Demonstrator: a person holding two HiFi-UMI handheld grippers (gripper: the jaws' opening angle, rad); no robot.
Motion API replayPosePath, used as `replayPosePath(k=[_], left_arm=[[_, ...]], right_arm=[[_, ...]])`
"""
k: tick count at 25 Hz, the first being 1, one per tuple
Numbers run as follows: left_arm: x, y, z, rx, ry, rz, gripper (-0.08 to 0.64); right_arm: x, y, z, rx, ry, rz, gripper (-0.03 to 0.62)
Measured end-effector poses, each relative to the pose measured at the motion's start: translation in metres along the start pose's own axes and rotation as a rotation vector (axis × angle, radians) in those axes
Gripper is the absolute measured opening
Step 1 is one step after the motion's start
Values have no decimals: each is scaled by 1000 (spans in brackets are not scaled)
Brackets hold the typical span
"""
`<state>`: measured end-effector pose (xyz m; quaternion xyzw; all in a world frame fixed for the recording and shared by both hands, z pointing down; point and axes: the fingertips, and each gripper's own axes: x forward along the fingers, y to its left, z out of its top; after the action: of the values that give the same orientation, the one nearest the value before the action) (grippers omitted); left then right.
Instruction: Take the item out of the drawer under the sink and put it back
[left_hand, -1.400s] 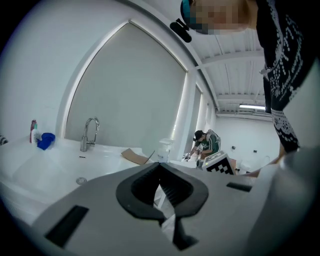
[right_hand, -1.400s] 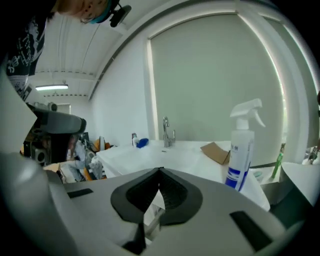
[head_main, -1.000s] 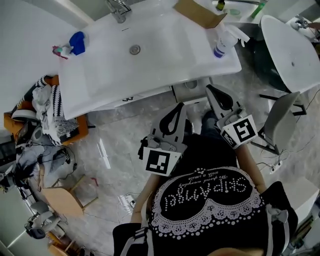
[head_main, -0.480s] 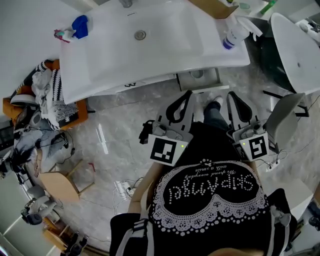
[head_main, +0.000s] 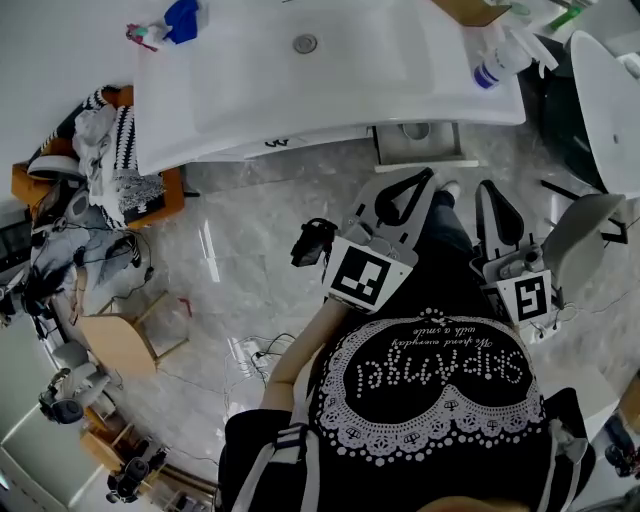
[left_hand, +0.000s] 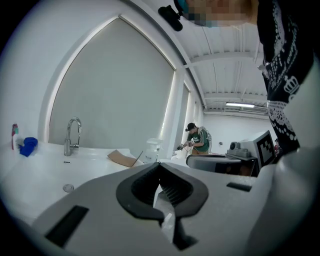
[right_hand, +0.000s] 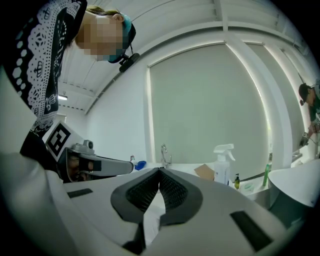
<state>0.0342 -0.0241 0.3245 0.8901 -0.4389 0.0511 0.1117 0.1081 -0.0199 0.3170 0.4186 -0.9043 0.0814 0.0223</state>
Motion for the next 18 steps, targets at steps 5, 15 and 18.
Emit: replayPosePath(k=[5, 15, 18], left_arm=[[-4, -2, 1, -2, -9, 1, 3], [-9, -8, 0, -27, -16, -10, 3], [-10, -10, -1, -33, -21, -12, 3]], right_arm=[[-4, 3, 1, 6, -6, -1, 17], [-10, 7, -4, 4, 27, -7, 17], [-11, 11, -6, 0, 39, 0, 17]])
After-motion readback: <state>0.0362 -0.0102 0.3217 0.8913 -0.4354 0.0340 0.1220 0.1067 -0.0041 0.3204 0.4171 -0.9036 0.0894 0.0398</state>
